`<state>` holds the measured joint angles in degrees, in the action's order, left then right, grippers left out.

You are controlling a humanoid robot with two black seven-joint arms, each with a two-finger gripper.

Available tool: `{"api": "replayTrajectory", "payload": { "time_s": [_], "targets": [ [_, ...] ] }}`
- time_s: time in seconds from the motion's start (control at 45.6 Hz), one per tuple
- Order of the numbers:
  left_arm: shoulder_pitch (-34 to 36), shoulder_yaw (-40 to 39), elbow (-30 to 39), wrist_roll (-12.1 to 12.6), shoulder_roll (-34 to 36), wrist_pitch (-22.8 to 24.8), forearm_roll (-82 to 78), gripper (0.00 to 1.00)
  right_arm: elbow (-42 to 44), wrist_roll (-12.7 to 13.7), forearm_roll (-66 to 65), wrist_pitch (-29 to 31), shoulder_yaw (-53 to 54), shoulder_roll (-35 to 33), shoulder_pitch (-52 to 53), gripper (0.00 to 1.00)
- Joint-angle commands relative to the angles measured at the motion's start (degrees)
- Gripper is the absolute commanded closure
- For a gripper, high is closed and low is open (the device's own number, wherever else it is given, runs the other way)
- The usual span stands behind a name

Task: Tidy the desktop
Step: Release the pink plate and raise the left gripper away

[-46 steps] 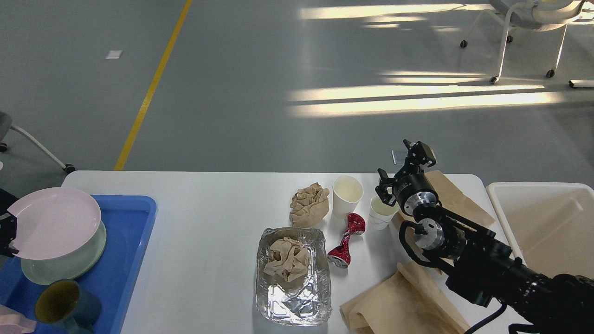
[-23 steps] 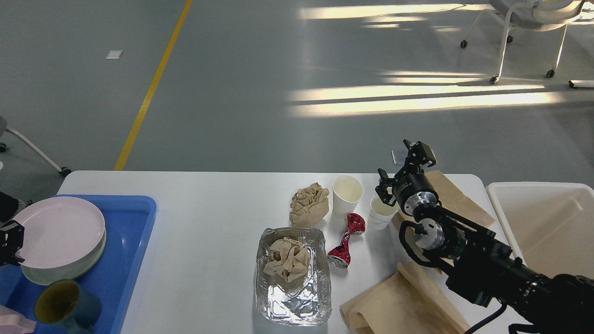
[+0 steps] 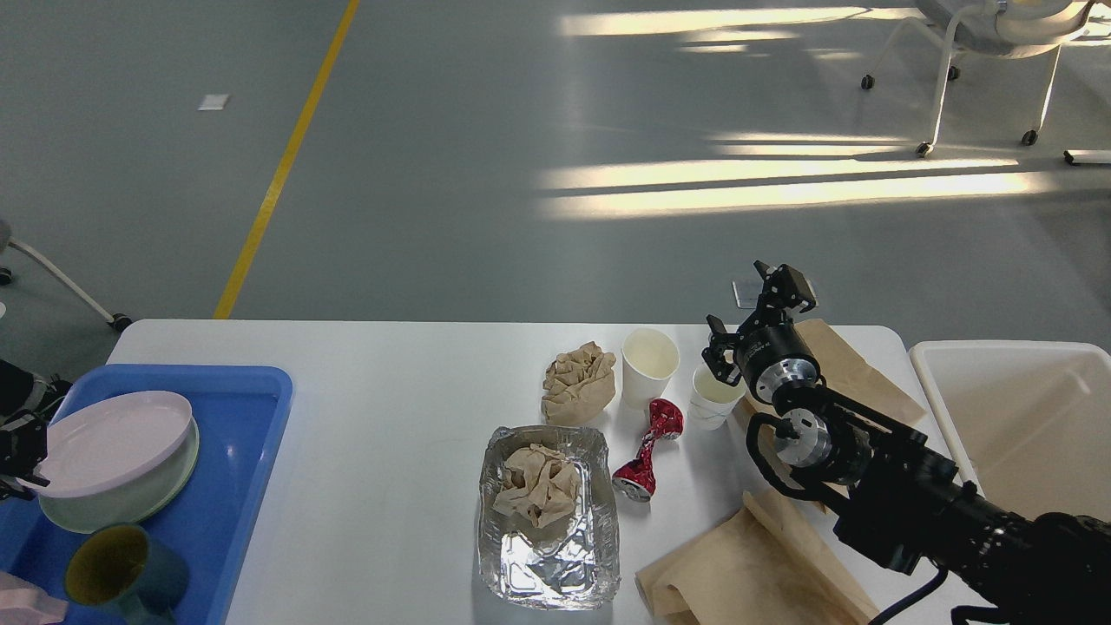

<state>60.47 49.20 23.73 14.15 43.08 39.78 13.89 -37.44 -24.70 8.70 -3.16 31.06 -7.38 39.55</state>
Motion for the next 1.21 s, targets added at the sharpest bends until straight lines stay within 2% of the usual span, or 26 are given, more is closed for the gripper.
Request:
{"api": "replayTrajectory", "payload": {
  "time_s": [0.0,0.153,0.219,0.482,0.679,0.855,1.183],
  "targets": [
    [0.0,0.0,0.0,0.0,-0.6,-3.1,0.0,0.5,0.0,0.0,0.0,0.0,0.0,0.0,0.0,0.0],
    [0.0,-0.1,0.2,-0.3,-1.5,-9.4,0.0,0.15,0.0,0.0,0.0,0.0,0.0,0.0,0.0,0.0],
    [-1.1,-0.1,0.2,-0.3,-2.5,-11.5,0.0,0.09,0.0,0.0,0.0,0.0,0.0,0.0,0.1,0.0],
    [-1.8,-4.3,-0.1,-0.9,-2.1,-16.8,0.0,0.05,0.0,0.0,0.0,0.0,0.0,0.0,0.0,0.0],
    [0.1,-5.6,-0.3,-1.6,0.0,-17.2,-0.1,0.04,0.0,0.0,0.0,0.0,0.0,0.0,0.1,0.0],
    [1.1,-21.8,-0.3,-6.3,1.1,-17.2,-0.1,0.04,0.0,0.0,0.0,0.0,0.0,0.0,0.0,0.0],
    [-3.2,-57.9,-0.5,-6.8,1.8,-17.1,0.3,0.04,0.0,0.0,0.0,0.0,0.0,0.0,0.0,0.0]
  ]
}}
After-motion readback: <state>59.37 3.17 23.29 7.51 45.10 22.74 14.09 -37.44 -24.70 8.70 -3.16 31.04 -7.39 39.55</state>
